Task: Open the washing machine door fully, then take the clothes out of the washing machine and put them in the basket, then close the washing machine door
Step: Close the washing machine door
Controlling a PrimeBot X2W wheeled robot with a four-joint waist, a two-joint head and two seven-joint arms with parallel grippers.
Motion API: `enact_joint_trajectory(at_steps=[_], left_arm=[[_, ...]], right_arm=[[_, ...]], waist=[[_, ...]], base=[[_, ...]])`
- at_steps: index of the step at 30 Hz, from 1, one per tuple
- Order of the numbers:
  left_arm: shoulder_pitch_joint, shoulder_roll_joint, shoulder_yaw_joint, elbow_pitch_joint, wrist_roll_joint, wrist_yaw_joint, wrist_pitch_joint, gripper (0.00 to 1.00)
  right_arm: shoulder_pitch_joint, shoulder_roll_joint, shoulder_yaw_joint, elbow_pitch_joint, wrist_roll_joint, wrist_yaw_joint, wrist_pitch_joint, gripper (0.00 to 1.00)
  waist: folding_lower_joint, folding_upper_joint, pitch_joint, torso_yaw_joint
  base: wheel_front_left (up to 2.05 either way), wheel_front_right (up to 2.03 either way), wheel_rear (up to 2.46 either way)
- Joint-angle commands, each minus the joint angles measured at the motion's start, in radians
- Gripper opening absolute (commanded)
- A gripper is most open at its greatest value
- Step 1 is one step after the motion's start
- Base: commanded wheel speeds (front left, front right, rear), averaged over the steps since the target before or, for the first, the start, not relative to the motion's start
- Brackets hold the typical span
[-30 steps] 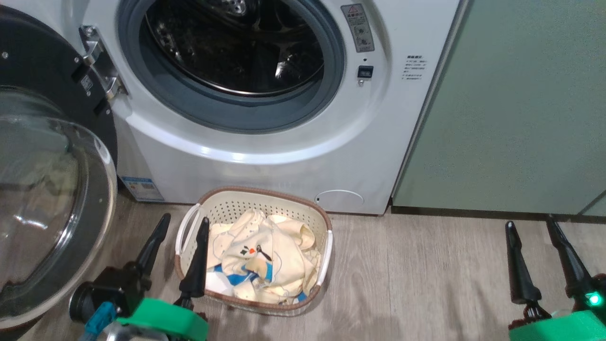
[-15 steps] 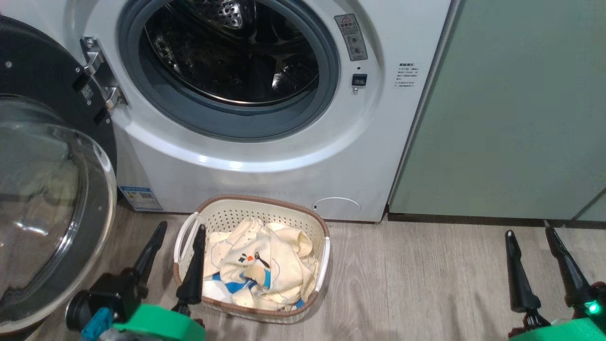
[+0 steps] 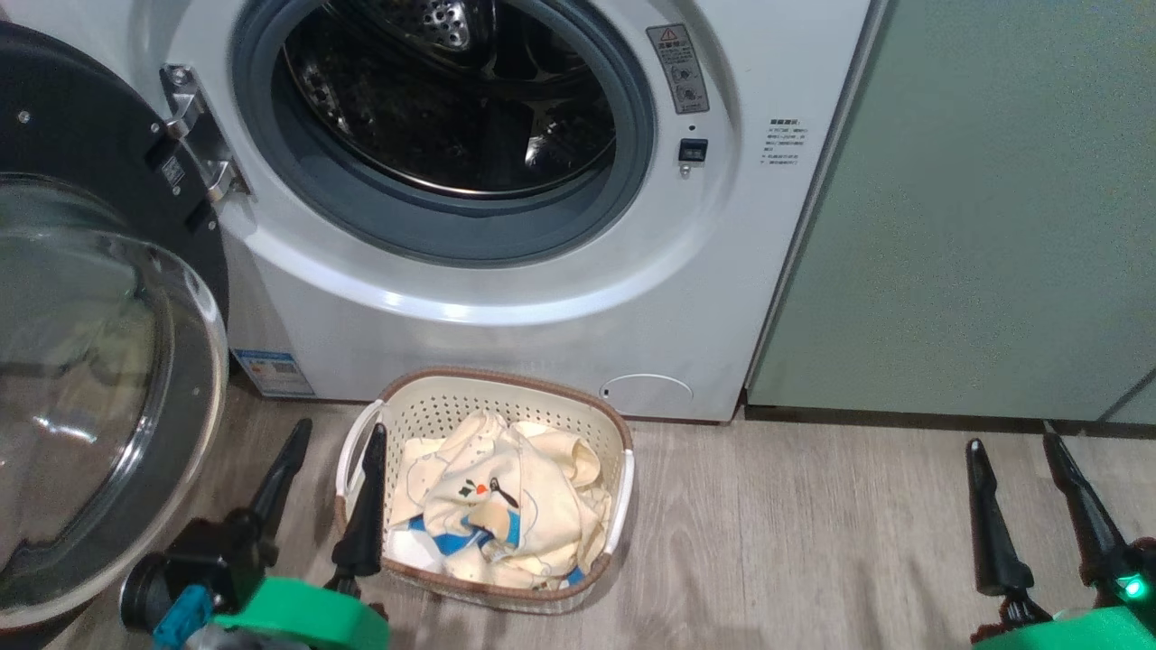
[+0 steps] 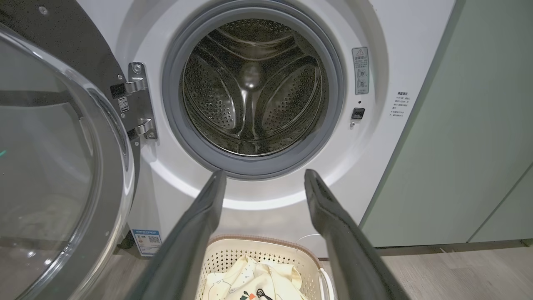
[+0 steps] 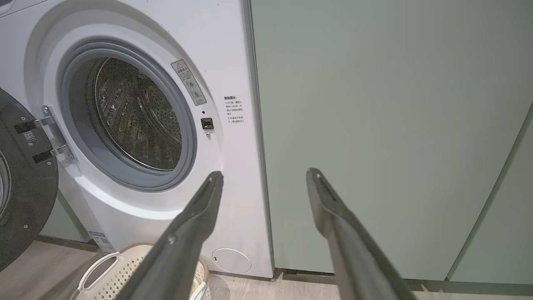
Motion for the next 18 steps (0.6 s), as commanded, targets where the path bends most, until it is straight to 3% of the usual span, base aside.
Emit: enact_joint_trajectory(at_steps=[1,18], left_arm=[[-0.043,0.011,0.038,-0.034,0.002,0.009,-0.004,1.00],[-0.049,0.027,0.024,-0.029,0.012,0.019,-0.004,1.00]], right_arm=[[-0.024,-0.012,0.014,-0.029,-0.002,0.004,-0.006,1.00],[-0.030,-0.009,0.011,-0.028,-0.005,0.004,-0.006,1.00]], waist=[[0.0000,0.0000,0.001,0.001],[0.0000,0.0000,0.001,0.003]], base=[[0.00,0.00,0.00],[-0.16,0.16,0.00]])
